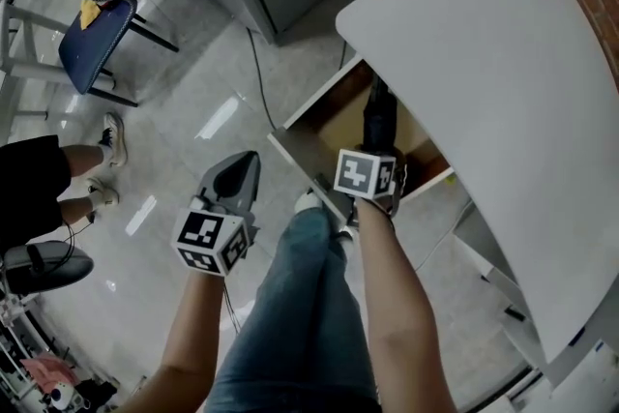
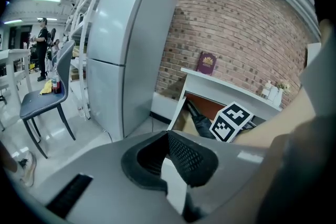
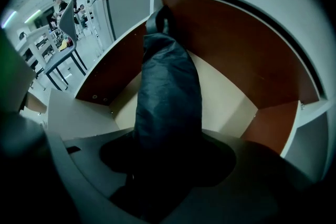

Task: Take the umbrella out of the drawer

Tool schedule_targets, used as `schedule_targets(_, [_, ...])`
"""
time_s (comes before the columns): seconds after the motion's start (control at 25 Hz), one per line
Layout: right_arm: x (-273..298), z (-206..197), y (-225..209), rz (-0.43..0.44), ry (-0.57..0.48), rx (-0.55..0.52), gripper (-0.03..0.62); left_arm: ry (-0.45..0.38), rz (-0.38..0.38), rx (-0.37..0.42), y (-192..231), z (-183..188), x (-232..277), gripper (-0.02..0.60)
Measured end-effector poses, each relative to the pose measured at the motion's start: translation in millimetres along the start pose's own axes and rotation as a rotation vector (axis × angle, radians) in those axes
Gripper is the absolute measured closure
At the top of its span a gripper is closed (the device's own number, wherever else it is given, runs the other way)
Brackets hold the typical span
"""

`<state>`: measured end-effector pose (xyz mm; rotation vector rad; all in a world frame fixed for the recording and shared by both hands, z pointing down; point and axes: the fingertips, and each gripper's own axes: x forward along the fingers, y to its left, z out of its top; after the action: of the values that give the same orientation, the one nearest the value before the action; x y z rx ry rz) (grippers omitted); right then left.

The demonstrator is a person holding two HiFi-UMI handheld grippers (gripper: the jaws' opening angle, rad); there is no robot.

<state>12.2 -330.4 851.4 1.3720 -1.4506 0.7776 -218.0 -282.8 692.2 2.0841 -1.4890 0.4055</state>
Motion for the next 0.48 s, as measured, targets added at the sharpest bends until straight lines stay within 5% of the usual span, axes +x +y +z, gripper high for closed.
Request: schedule_targets(0.48, [-54, -2, 10, 0.087, 0.011, -0.090, 0.342, -0.030, 0.016, -0.002, -23, 25, -36, 0.583])
